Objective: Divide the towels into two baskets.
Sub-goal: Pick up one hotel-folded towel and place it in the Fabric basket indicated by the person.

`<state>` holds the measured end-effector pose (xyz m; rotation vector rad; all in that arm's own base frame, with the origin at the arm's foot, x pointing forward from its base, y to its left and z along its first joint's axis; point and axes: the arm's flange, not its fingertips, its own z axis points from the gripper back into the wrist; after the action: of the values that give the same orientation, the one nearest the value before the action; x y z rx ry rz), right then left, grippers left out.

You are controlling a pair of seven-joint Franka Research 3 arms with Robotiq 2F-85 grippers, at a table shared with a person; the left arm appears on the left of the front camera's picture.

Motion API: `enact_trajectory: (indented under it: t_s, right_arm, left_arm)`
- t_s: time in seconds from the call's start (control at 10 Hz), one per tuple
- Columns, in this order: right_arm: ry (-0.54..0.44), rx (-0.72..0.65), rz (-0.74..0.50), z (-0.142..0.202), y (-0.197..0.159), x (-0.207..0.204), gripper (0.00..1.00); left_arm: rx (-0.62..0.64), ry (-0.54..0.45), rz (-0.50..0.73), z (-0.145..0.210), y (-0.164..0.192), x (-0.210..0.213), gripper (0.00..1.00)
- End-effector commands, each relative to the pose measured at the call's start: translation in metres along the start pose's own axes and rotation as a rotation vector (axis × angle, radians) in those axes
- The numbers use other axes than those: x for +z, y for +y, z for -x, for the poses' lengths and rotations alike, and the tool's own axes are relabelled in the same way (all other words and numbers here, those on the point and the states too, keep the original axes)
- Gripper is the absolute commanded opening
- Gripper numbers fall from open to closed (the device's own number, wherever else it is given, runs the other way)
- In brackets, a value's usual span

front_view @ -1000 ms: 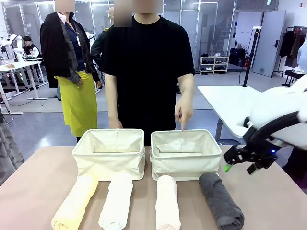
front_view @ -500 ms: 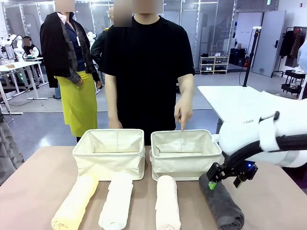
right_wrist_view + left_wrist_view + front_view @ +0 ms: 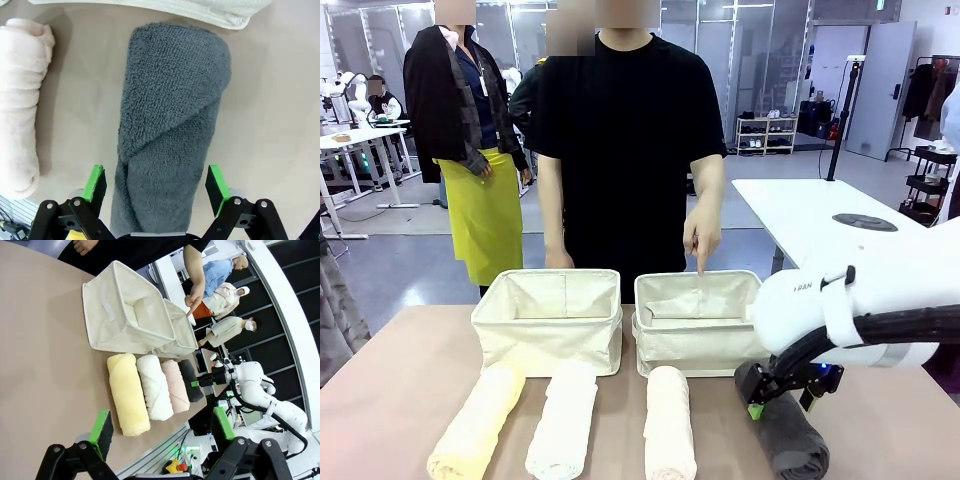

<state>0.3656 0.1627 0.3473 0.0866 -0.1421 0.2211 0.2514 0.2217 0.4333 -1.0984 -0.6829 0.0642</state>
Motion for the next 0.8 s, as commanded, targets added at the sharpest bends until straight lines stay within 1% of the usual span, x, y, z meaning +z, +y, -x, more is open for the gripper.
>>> enact_trajectory:
  t_s: [0.0, 0.2, 0.3, 0.4, 0.5, 0.6, 0.7]
  right_arm:
    - [-0.012, -0.039, 0.051, 0.0269, -0.0035, -0.0264, 1.00]
    - [-0.002, -0.032, 0.052, 0.0279, -0.0051, -0.0349, 1.00]
    - [-0.005, -0.032, 0.047, 0.0278, -0.0062, -0.0362, 0.93]
    - [-0.006, -0.027, 0.045, 0.0279, -0.0067, -0.0362, 0.80]
    - [-0.004, -0.026, 0.044, 0.0275, -0.0069, -0.0351, 0.73]
    - [-0.006, -0.025, 0.040, 0.0272, -0.0063, -0.0341, 0.60]
    - [-0.006, -0.023, 0.037, 0.0274, -0.0059, -0.0332, 0.53]
  left_arm:
    - [-0.016, -0.012, 0.021, -0.0006, -0.0019, 0.0032, 1.00]
    - [-0.016, -0.012, 0.021, -0.0006, -0.0019, 0.0032, 1.00]
    - [-0.016, -0.012, 0.021, -0.0006, -0.0019, 0.0032, 1.00]
    - [-0.016, -0.012, 0.021, -0.0006, -0.0019, 0.0032, 1.00]
    - [-0.016, -0.012, 0.021, -0.0006, -0.0019, 0.0032, 1.00]
    - [-0.016, -0.012, 0.021, -0.0006, -0.0019, 0.0032, 1.00]
    - [-0.016, -0.012, 0.021, -0.0006, -0.0019, 0.0032, 1.00]
